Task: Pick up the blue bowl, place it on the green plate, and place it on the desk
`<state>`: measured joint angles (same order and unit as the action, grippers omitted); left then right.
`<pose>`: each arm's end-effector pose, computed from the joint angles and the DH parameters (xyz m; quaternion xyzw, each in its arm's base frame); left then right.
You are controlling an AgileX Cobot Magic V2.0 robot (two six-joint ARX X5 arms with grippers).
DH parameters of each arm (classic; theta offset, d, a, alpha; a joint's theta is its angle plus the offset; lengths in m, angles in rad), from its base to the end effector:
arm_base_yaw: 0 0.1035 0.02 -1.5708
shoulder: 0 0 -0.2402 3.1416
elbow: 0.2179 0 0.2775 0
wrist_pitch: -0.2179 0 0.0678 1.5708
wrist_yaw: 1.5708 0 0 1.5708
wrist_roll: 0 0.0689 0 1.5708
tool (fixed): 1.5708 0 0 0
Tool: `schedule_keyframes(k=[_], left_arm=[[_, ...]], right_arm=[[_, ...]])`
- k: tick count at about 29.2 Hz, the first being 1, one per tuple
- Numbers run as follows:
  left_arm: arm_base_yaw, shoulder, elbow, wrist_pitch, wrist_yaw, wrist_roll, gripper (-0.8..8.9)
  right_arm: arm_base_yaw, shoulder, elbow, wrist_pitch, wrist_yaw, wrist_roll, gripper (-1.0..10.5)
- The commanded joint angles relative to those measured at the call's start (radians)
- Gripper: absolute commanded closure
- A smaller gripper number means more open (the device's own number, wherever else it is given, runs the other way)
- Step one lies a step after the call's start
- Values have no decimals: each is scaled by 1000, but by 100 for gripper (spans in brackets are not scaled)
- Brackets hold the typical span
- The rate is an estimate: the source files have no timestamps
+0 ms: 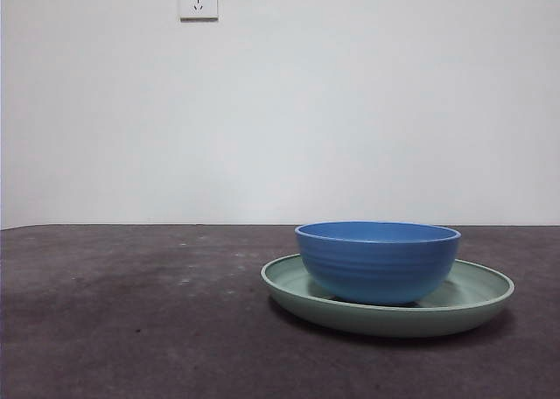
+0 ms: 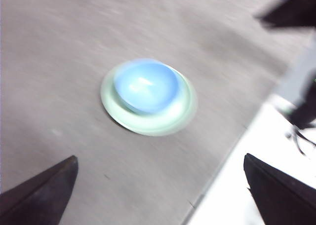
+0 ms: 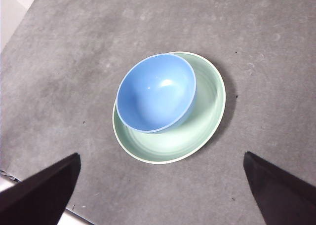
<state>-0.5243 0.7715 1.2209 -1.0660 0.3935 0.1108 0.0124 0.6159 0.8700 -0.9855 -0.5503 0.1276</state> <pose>0.1365 -0.1095 0.3667 0.0671 0.2790 -0.4382 0.8519 0.1648 0.0381 0.2839 0.1520 0.3606 0.2368 0.8893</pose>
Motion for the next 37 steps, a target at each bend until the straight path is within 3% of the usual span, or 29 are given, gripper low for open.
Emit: schedule_keyframes(k=[1, 11, 18, 25, 28, 37], left_arm=[[-4, -43, -64, 11, 8, -1, 250], [-6, -126, -139, 8, 8, -3, 250], [-6, -128, -139, 9, 8, -3, 250], [-6, -129, -139, 10, 8, -3, 250], [-6, -133, -139, 11, 8, -3, 250], [-6, -135, -139, 11, 8, -3, 250]], right_arm=[[2, 3, 16, 2, -4, -5, 406], [19, 37, 16, -80, 0, -23, 406], [80, 223, 16, -99, 10, -28, 407], [105, 465, 16, 44, 164, -42, 410], [105, 554, 16, 109, 235, -47, 464], [113, 801, 16, 294, 206, -50, 490]])
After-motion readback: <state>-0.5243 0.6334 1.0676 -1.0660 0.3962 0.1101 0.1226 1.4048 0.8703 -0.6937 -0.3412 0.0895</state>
